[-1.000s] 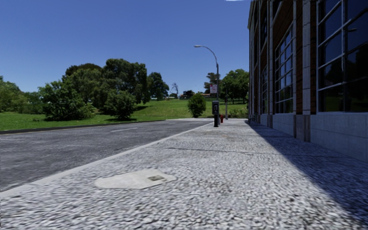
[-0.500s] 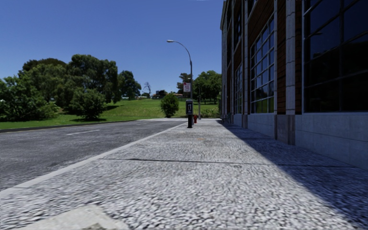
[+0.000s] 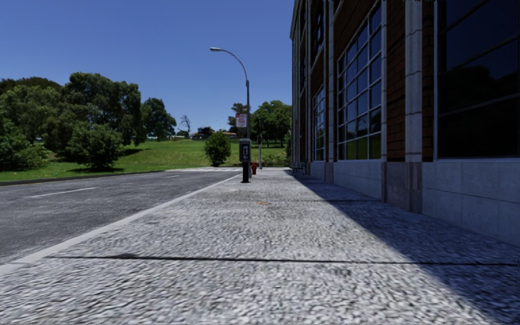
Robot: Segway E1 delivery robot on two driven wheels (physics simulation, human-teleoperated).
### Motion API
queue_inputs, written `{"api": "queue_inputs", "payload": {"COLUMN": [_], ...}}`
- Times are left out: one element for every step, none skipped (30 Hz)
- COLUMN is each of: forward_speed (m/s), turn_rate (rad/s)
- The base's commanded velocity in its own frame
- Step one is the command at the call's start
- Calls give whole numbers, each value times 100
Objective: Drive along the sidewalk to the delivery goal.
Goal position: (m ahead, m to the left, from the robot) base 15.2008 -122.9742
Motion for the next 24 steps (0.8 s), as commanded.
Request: {"api": "queue_inputs", "payload": {"forward_speed": [200,200,200,200,200,200,200,200,200,200,200,200,200,200,200,200,200,200,200,200,200,200,200,200], "turn_rate": [0,0,0,0,0,0,-8,-31,-59,-75,-75,-82,-83,-30,-8,-8,-1,0,0,0,0,0,0,0]}}
